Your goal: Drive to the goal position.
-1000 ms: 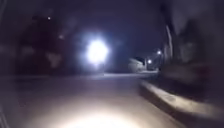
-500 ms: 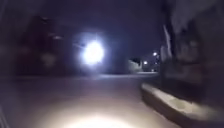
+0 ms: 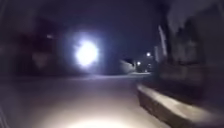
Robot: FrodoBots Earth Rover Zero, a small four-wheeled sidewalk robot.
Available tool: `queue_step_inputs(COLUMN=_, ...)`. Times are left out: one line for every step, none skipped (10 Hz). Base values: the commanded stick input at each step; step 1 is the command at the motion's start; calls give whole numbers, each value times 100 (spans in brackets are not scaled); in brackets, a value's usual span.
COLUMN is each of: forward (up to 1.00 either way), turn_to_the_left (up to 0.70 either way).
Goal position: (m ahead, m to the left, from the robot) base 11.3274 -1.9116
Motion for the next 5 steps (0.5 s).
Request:
queue_step_inputs(forward=70, turn_to_the_left=0)
queue_step_inputs(forward=70, turn_to_the_left=0)
queue_step_inputs(forward=70, turn_to_the_left=0)
queue_step_inputs(forward=70, turn_to_the_left=0)
queue_step_inputs(forward=70, turn_to_the_left=0)
